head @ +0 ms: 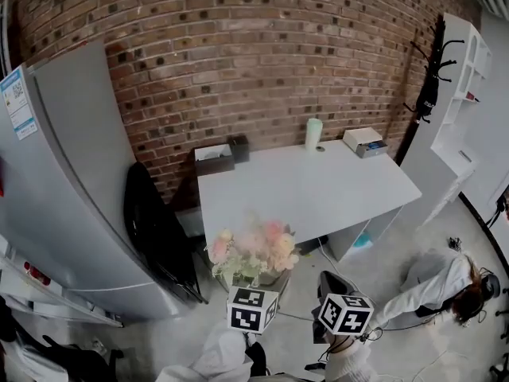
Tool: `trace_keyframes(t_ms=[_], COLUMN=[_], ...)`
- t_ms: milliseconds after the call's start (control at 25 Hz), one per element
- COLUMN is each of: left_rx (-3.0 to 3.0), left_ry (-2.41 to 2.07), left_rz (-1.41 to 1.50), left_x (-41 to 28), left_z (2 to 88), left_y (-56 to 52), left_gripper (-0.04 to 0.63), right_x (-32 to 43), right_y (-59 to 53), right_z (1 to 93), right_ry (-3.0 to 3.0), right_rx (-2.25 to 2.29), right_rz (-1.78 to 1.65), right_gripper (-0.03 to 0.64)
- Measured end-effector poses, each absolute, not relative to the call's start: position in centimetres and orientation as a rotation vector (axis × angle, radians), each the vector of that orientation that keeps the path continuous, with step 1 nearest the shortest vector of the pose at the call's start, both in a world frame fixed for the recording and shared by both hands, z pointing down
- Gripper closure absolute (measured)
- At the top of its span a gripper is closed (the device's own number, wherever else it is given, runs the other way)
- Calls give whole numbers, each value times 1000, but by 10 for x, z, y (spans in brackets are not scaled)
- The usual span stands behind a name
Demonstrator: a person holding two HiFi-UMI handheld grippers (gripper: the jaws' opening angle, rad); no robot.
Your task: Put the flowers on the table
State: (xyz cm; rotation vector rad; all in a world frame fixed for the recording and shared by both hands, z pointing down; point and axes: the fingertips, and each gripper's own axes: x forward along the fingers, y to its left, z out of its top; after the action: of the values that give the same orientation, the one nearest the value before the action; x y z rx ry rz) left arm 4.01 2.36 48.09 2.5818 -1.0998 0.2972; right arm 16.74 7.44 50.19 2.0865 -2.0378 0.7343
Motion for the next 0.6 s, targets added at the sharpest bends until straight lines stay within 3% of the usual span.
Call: trace_keyframes(t_ms=[600], left_rx=[2636], left_ry=[-1076], left_rz=[278], left_x=[73], left_z=[479], left_y=[-140], left_gripper=[279], right_x=[201], right_y=[-77], right_z=[501], right_ry=[-2021], right_rx=[2130], right_rz=[692], right_gripper=[594])
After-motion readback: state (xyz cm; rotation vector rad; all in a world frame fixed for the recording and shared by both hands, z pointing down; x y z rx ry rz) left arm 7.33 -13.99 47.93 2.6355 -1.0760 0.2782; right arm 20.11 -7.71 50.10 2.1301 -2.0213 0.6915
